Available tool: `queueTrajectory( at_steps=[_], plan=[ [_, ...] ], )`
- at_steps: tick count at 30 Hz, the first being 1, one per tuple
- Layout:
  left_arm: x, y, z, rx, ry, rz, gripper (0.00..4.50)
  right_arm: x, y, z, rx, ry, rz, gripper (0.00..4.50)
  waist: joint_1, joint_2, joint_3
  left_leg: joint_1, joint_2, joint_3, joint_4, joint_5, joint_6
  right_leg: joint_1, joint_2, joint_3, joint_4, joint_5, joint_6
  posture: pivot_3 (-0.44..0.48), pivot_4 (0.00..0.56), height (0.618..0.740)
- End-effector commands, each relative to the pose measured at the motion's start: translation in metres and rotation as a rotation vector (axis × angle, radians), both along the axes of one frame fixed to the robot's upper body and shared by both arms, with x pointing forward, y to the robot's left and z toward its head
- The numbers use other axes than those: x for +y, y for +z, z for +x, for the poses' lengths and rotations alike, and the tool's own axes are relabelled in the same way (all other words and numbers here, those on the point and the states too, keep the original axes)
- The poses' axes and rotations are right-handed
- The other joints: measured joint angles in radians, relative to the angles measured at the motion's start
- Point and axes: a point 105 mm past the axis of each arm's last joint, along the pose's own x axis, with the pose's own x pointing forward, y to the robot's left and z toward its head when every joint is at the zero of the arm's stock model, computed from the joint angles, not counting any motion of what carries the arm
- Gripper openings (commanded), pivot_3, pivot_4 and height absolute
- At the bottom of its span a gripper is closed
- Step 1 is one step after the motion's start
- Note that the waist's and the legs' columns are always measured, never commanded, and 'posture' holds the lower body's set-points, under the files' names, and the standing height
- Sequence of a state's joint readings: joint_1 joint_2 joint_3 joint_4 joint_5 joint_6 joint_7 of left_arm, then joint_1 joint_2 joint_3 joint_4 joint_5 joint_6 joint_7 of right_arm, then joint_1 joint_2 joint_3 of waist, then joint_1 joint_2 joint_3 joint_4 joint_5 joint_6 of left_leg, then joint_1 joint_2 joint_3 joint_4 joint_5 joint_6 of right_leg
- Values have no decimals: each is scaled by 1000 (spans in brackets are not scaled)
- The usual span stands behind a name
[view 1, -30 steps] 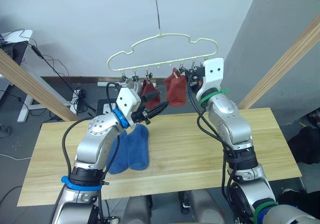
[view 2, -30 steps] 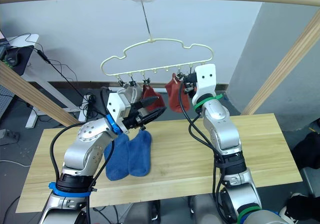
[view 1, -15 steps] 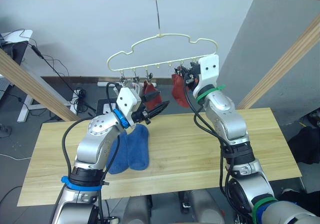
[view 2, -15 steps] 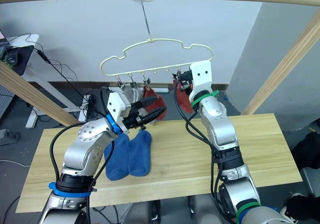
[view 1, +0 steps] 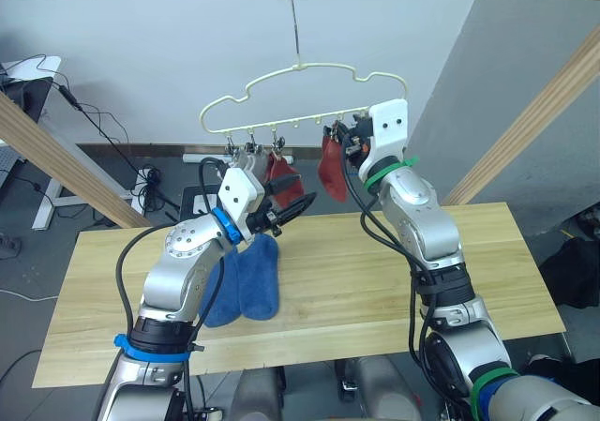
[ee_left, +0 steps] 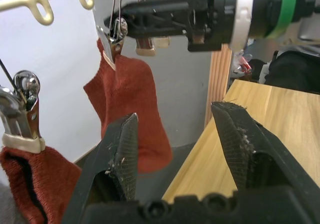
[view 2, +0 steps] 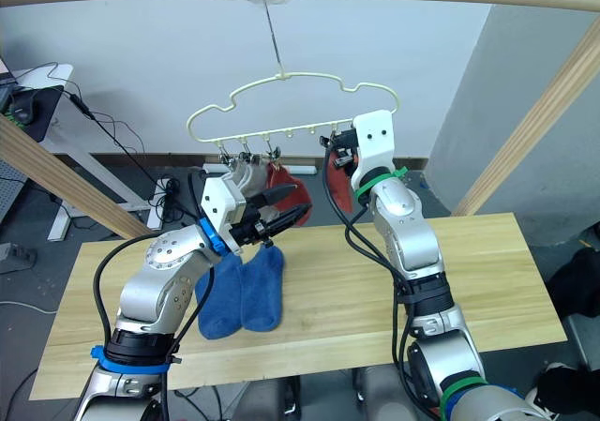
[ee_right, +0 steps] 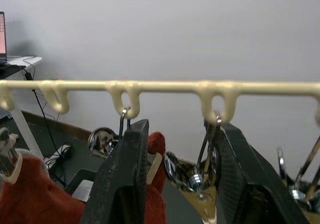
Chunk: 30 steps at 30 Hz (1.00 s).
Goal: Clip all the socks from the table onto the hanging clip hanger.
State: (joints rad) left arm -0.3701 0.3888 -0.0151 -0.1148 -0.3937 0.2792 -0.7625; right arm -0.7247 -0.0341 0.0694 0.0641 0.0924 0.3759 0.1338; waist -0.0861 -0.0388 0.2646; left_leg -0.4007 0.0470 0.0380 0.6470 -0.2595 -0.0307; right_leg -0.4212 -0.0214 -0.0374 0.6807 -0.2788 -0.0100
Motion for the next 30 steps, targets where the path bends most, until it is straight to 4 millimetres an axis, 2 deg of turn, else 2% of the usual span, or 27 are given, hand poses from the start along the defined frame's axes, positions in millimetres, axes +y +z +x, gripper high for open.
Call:
queueTrajectory(
  at_steps=[1,4,7,12,16,19,22,28,30],
  plan=[
    [-5,9,-6,-41,-16,-1,2606,1,15,-4,-63,5,21,1433,0,0,0,0,0,0,0,0,0,0,0,0,0,0,0,-152,239,740],
    [-4,7,-5,-40,-6,4,2606,0,16,-3,-63,-1,27,591,0,0,0,0,0,0,0,0,0,0,0,0,0,0,0,-152,239,740],
    [-1,3,-3,-40,35,22,2606,-2,16,-3,-61,-5,34,20,0,0,0,0,0,0,0,0,0,0,0,0,0,0,0,-152,239,740],
    [8,-16,0,-29,191,77,2606,-3,16,-3,-55,-9,51,4,-1,0,0,0,0,0,0,0,0,0,0,0,0,0,0,-153,244,740],
    [20,-50,-3,91,334,111,3456,-4,16,-2,-52,-8,56,0,-1,0,0,0,0,0,0,0,0,0,0,0,0,0,0,-152,247,740],
    [32,-80,-5,208,481,112,4418,-6,16,-3,-46,-5,60,0,0,0,0,0,0,0,0,0,0,0,0,0,0,0,0,-153,255,740],
    [41,-108,-7,305,593,115,4465,-5,15,-3,-34,6,56,0,0,0,0,0,0,0,0,0,0,0,-1,0,1,0,0,-156,264,740],
    [59,-136,-3,388,748,148,4465,-4,12,-5,-18,22,51,0,0,0,0,1,0,0,0,0,1,0,-1,0,1,0,0,-171,269,740],
    [58,-146,-3,419,741,170,4465,-4,11,-5,-10,23,54,0,0,0,0,0,0,0,0,0,1,0,-1,0,1,0,0,-174,270,740]
  ],
)
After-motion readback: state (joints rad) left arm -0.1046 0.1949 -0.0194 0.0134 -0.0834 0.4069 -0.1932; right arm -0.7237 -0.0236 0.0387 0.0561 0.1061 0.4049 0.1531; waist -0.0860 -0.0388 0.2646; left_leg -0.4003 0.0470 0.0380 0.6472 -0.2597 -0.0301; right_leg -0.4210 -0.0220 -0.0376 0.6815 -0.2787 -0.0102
